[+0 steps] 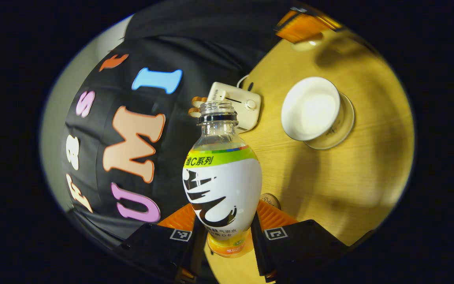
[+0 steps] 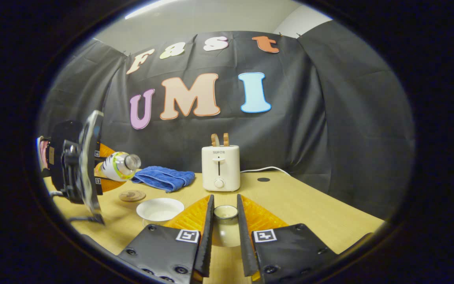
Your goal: Open the teacup lid with one hand, grasp the water bottle and pour water into the teacup with the other hand; after pouring, place the water bottle on the coaster and then close the teacup lid.
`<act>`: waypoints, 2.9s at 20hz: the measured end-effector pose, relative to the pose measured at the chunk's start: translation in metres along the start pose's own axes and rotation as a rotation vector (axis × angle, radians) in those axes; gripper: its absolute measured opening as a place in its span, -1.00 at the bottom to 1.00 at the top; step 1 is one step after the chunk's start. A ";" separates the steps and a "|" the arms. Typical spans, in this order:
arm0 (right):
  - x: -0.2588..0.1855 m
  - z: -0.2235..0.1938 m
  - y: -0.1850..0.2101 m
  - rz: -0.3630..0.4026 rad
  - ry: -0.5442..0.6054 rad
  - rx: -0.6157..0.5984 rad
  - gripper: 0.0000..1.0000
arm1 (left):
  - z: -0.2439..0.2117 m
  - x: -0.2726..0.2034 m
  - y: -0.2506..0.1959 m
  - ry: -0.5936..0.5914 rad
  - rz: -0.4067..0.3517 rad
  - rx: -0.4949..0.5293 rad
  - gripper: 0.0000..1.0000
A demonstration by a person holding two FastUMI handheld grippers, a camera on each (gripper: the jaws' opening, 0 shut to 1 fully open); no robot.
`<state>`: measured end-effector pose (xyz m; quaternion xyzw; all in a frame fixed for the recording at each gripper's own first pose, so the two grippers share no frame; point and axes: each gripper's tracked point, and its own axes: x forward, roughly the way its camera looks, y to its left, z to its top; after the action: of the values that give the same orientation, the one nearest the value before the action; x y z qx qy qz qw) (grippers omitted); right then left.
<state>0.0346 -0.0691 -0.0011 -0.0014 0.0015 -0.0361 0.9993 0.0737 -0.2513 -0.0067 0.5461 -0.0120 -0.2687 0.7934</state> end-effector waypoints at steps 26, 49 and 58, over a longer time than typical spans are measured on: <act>0.001 -0.001 -0.003 -0.020 -0.001 -0.001 -0.27 | -0.021 0.038 0.043 -0.194 0.145 -1.111 0.01; 0.001 0.000 -0.001 -0.008 -0.001 -0.001 -0.28 | -0.040 0.049 0.032 -0.186 0.156 -1.167 0.55; 0.007 -0.001 0.008 0.021 -0.002 0.000 -0.27 | -0.039 0.036 0.037 -0.218 0.197 -1.158 0.79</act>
<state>0.0418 -0.0615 -0.0022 -0.0015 0.0008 -0.0257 0.9997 0.1323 -0.2238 0.0000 -0.0097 0.0043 -0.2113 0.9774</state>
